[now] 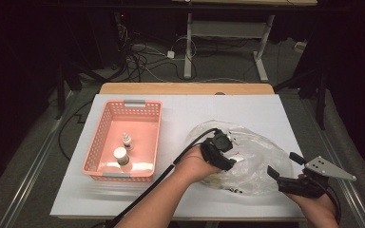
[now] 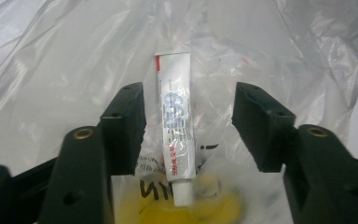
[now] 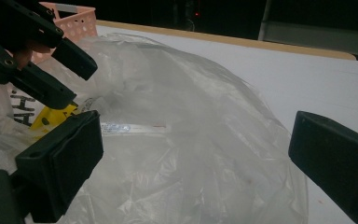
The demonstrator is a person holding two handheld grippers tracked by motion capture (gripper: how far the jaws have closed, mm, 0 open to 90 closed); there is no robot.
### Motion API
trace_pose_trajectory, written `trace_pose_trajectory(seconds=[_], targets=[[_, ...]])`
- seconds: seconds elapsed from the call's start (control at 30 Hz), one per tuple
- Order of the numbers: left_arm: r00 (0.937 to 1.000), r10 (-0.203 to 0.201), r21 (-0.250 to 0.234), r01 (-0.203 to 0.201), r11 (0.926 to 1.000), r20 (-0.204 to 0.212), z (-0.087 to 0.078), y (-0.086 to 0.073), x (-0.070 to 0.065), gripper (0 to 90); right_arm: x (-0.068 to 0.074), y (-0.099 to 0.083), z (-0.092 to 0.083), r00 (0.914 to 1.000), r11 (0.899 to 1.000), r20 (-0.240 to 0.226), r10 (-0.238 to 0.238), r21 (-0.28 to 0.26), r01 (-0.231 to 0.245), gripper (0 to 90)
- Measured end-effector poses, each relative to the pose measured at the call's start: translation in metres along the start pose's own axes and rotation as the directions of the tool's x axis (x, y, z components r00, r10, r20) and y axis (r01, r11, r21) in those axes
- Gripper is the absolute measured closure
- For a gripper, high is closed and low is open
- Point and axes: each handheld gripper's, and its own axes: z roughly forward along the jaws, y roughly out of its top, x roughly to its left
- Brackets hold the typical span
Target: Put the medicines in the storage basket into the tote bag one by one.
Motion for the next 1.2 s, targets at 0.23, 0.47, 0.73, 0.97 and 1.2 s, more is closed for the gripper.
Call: trace_pose_trajectory(seconds=[0.23,0.47,0.73,0.97,1.2], targets=[[0.9980,-0.063,-0.008,0.063,0.9980,0.009,-0.023,-0.016,0.015,33.1,0.000,0.000,0.000,1.0000,1.000,0.002,0.000,0.002,0.000,3.6],[0.9954,-0.086,0.020,0.087,0.9960,-0.041,-0.045,-0.029,0.026,13.7,0.001,0.000,0.000,1.0000,1.000,0.003,0.000,0.003,0.000,3.6],[0.9886,-0.134,0.038,0.137,0.9899,-0.069,-0.062,-0.045,0.040,0.0,0.001,-0.001,0.001,1.0000,1.000,0.004,-0.001,0.006,0.001,3.6],[0.9802,-0.172,0.027,0.176,0.9840,-0.097,-0.077,-0.056,0.052,0.0,0.002,-0.001,0.002,1.0000,1.000,0.002,0.000,0.010,0.000,3.6],[0.9688,-0.196,0.028,0.202,0.9789,-0.152,-0.095,-0.070,0.064,0.0,0.001,-0.001,0.002,1.0000,1.000,0.004,0.000,0.011,0.000,3.6]])
